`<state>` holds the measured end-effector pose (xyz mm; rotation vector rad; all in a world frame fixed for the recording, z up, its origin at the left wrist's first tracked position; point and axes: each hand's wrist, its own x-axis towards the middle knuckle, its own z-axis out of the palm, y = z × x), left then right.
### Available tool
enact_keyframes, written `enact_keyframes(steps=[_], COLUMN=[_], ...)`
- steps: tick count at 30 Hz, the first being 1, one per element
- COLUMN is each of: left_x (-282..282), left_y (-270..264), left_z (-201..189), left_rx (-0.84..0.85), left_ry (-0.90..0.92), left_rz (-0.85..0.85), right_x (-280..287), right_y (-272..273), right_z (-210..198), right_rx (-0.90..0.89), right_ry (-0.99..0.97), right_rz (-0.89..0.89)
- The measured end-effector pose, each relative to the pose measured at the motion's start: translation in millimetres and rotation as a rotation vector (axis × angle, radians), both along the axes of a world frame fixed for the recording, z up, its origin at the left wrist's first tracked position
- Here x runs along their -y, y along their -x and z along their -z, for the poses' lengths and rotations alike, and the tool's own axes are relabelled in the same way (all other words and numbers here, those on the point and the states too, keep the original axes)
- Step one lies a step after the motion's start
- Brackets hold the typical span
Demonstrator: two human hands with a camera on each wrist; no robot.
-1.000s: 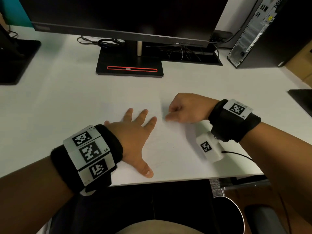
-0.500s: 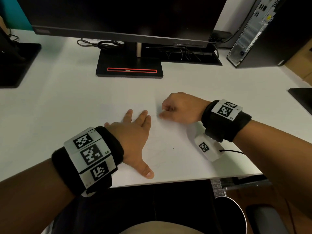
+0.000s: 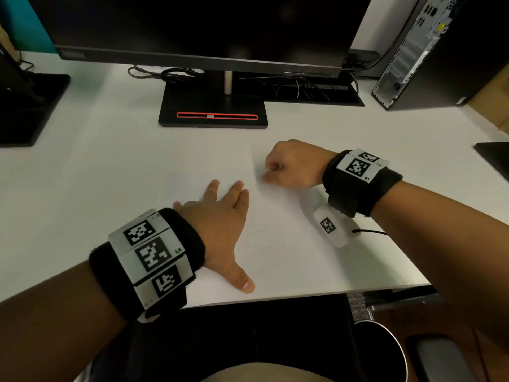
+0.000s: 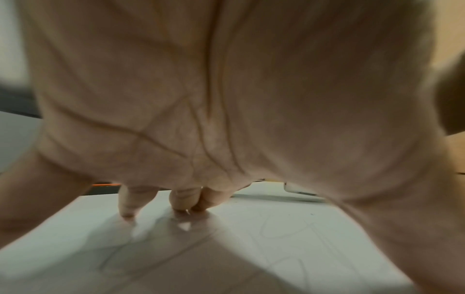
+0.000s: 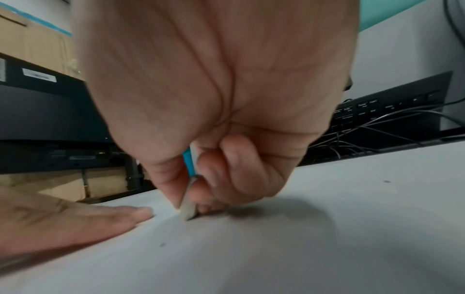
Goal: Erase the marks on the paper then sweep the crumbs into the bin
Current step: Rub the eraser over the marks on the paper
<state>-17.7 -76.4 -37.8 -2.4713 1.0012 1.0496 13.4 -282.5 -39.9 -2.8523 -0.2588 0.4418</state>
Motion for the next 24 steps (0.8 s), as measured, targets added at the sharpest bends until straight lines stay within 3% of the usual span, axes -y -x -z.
enact_keyframes(steps=[3, 8, 14, 18, 21, 24], left_x=[-0.4, -0.2, -0.2, 0.2, -0.6, 0.0], left_y=[0.1, 0.2, 0.6, 1.3, 0.8, 1.1], left_z=[0.9, -0.8, -2.1, -2.2, -2.0, -2.4], left_rx=[-0.001, -0.005, -0.007, -0.012, -0.015, -0.018], left_ry=[0.005, -0.007, -0.009, -0.011, -0.011, -0.017], left_rz=[0.000, 0.001, 0.002, -0.002, -0.003, -0.007], right_x=[-7.2, -4.1, -7.1, -8.3, -11.6, -2.8], right_y=[3.6, -3.9, 0.2, -2.2, 4.0, -0.3], right_z=[3.7, -2.2, -1.9, -1.2, 0.2, -5.8], right_rx=[-0.033, -0.025, -0.084, 0.004, -0.074, -0.081], right_ry=[-0.016, 0.004, 0.010, 0.013, 0.015, 0.031], right_rz=[-0.077, 0.024, -0.029, -0.023, -0.095, -0.036])
